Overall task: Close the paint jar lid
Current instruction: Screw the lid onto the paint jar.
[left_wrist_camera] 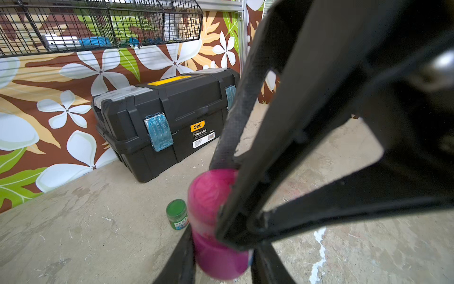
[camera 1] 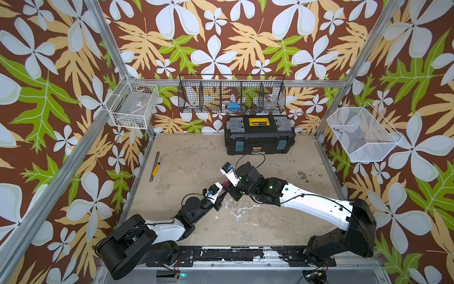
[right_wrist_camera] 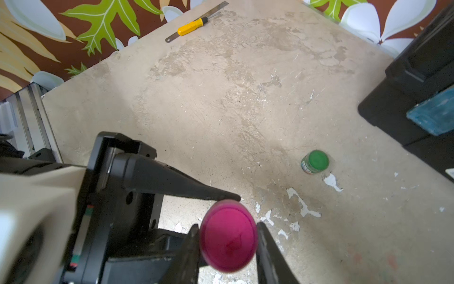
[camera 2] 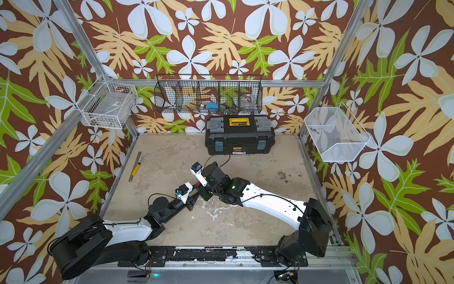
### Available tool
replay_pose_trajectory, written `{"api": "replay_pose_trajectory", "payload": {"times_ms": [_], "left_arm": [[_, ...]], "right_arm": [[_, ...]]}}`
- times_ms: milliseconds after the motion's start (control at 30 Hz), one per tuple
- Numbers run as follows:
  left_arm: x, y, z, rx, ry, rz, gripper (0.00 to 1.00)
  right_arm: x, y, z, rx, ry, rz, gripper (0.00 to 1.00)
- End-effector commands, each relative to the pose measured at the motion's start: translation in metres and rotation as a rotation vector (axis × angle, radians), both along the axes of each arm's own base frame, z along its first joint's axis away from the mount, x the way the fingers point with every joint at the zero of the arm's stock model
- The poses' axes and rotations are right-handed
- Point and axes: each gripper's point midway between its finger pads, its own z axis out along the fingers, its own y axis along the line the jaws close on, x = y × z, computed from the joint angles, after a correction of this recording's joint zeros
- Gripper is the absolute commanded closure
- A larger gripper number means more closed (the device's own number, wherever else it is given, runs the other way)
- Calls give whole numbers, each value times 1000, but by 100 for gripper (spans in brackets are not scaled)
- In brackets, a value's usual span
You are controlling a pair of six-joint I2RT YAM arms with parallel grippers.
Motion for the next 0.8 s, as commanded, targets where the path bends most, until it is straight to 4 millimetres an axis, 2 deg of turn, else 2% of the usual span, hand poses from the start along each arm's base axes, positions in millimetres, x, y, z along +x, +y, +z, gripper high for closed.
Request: {"api": "replay_pose_trajectory", "payload": {"times_ms": [0, 300, 767], "left_arm": [[-4, -4, 20, -49, -58, -32, 96], [-3, -5, 19, -47, -55, -30, 96], [-3, -5, 18, -48, -52, -34, 96]], "right_arm": [[-4, -3, -13, 2, 127, -88, 82], [-4, -1, -23, -8, 258, -198, 79], [0, 2, -22, -2, 311, -268, 70]]}}
